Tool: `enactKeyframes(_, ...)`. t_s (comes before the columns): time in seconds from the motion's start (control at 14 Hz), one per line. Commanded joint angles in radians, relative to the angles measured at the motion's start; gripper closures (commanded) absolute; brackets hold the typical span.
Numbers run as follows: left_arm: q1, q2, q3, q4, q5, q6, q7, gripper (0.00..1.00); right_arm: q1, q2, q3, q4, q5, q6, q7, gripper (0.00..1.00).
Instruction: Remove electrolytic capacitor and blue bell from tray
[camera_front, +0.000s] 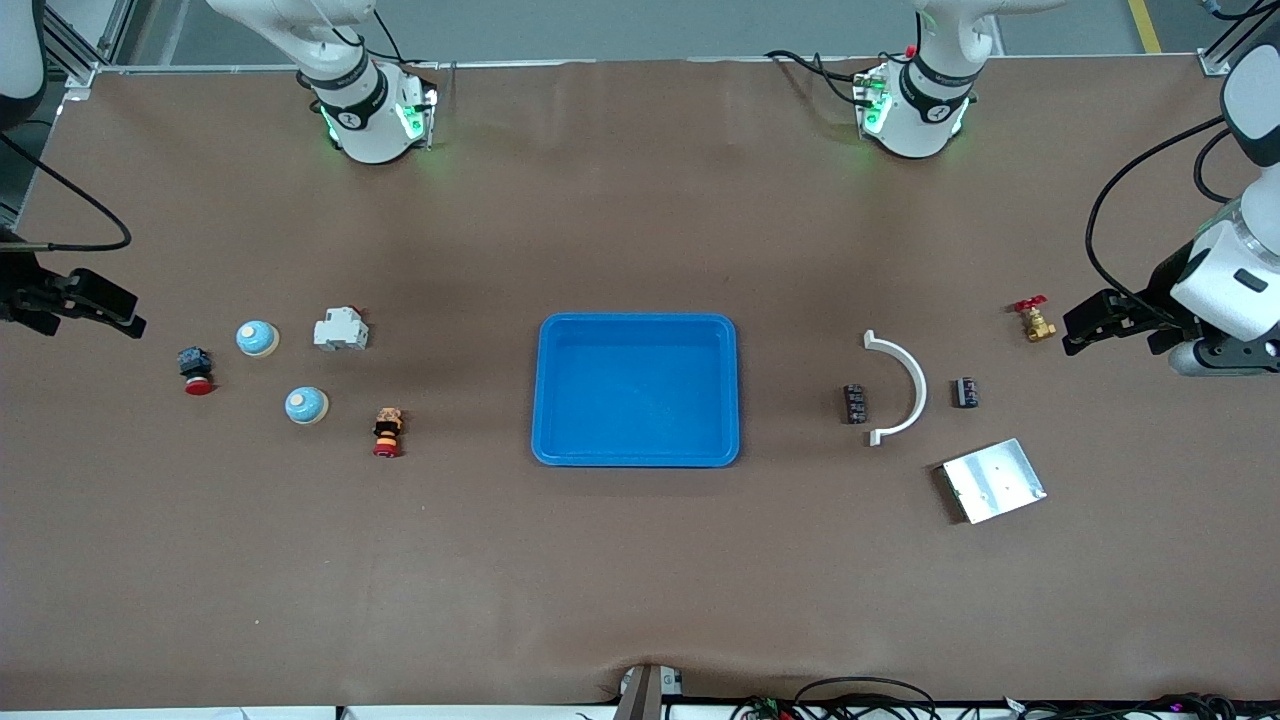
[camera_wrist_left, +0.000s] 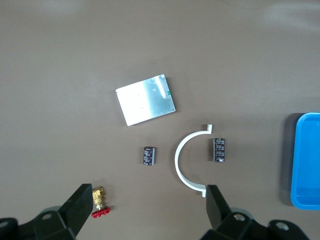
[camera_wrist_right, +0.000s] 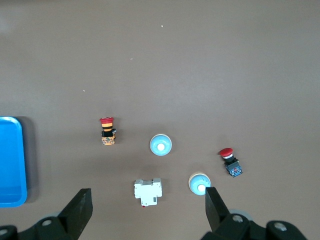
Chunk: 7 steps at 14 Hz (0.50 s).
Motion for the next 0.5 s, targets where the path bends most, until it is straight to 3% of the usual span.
enactKeyframes(0.0, -0.015, -0.004, 0.019, 0.012, -0.004, -0.023, -0.007, 0.00, 0.005, -0.026, -0.002, -0.005, 0.011, -0.029, -0.010, 0.00)
enactKeyframes(0.43, -0.024, -0.004, 0.021, 0.011, -0.004, -0.024, -0.007, 0.00, 0.004, -0.024, -0.004, 0.001, 0.011, -0.076, -0.007, 0.00)
